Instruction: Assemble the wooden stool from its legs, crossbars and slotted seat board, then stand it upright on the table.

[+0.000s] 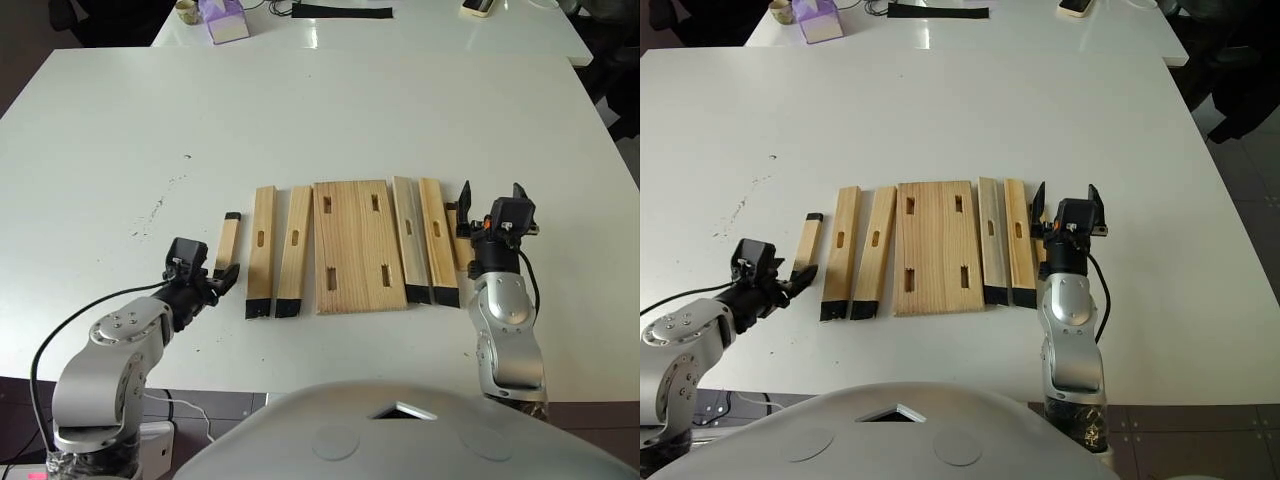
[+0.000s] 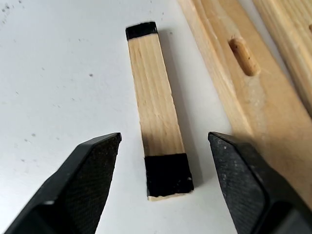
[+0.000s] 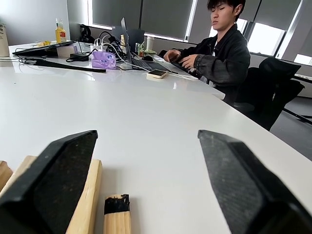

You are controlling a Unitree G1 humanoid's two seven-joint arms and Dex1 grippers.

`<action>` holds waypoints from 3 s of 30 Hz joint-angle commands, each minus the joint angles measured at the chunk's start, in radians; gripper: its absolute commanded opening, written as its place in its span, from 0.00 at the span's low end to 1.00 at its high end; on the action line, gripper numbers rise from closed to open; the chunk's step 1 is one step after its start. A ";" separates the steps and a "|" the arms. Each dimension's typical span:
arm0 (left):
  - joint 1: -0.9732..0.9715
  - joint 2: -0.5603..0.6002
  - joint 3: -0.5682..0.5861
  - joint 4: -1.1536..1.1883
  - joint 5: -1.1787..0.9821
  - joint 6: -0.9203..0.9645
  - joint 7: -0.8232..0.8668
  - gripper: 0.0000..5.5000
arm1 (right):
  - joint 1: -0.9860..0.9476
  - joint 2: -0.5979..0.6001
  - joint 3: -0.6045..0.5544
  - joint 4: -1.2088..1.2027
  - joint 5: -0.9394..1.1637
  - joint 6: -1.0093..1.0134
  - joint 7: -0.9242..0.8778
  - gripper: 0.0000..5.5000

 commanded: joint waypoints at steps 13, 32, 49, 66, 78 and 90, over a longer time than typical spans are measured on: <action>0.079 -0.032 -0.084 0.212 0.106 -0.289 0.049 0.49 | -0.048 -0.017 -0.004 0.015 0.001 0.027 0.038 0.69; -0.345 0.006 0.025 0.305 0.068 -0.386 0.077 0.24 | -0.117 -0.038 -0.125 -0.080 0.164 0.059 0.091 0.69; -0.721 0.050 -0.083 0.038 -0.886 -0.387 -0.327 0.24 | -0.439 -0.655 -0.280 -0.210 1.522 0.701 0.794 0.69; -0.646 0.153 -0.174 0.076 -0.831 -0.415 -0.464 0.24 | -0.654 -0.759 -0.207 -0.105 1.667 0.761 0.801 0.63; -0.625 0.166 -0.190 0.075 -0.817 -0.430 -0.480 0.24 | -0.631 -0.804 -0.203 -0.114 1.592 0.751 0.886 0.27; -0.605 0.225 -0.213 0.105 -0.808 -0.383 -0.514 0.36 | -0.589 -0.866 -0.190 -0.125 1.392 0.714 1.031 0.23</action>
